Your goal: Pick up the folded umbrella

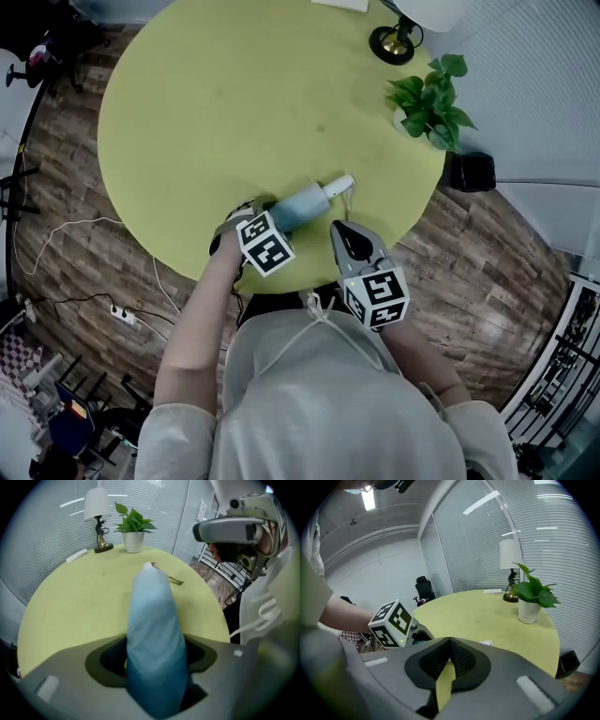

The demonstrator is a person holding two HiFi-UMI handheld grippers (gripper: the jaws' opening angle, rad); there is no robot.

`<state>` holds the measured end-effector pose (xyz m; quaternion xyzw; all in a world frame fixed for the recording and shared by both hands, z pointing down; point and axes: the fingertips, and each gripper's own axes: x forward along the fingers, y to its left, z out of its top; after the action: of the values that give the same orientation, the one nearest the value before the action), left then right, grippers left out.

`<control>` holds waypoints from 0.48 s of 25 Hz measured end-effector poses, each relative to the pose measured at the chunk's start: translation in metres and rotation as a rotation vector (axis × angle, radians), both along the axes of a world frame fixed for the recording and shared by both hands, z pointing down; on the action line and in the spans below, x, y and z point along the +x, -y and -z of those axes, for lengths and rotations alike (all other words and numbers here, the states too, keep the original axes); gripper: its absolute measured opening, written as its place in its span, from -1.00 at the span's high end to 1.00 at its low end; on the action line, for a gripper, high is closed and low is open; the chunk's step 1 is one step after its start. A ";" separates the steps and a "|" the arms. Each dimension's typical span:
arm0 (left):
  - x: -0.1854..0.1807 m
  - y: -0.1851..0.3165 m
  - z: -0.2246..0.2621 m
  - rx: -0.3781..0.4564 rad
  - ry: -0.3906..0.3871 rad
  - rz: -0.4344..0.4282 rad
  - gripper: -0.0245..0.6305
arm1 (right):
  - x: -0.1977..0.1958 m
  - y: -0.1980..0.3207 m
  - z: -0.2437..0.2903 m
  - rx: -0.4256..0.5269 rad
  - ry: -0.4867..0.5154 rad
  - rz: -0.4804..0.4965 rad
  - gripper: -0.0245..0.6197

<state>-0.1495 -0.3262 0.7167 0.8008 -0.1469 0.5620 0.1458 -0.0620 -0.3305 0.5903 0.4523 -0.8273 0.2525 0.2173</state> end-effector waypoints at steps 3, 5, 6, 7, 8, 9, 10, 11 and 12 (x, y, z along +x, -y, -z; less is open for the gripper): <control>0.001 0.001 0.001 0.010 -0.016 -0.004 -0.08 | 0.001 0.001 -0.001 -0.007 -0.009 -0.005 0.92; 0.000 0.000 0.002 0.020 -0.010 -0.005 -0.06 | -0.003 0.000 0.005 0.004 -0.010 0.002 0.92; 0.000 -0.002 0.003 0.024 -0.004 -0.005 -0.05 | -0.005 0.000 0.010 0.014 -0.008 0.007 0.92; 0.000 -0.003 0.003 0.026 0.006 -0.003 -0.04 | -0.007 0.000 0.014 0.025 -0.007 0.012 0.92; 0.000 -0.004 0.003 0.026 0.019 -0.001 -0.03 | -0.009 0.000 0.019 0.035 -0.008 0.016 0.92; 0.000 -0.005 0.003 0.025 0.031 0.001 -0.02 | -0.009 0.001 0.022 0.043 -0.009 0.020 0.92; 0.000 -0.005 0.003 0.024 0.043 0.000 -0.01 | -0.009 0.001 0.025 0.049 -0.009 0.024 0.92; 0.000 -0.006 0.003 0.025 0.052 -0.003 -0.01 | -0.009 0.002 0.027 0.053 -0.010 0.026 0.92; 0.001 -0.006 0.005 0.028 0.061 -0.009 -0.01 | -0.008 0.003 0.030 0.057 -0.009 0.028 0.92</control>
<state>-0.1489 -0.3205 0.7118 0.7860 -0.1558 0.5846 0.1274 -0.0696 -0.3331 0.5601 0.4477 -0.8396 0.2234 0.2115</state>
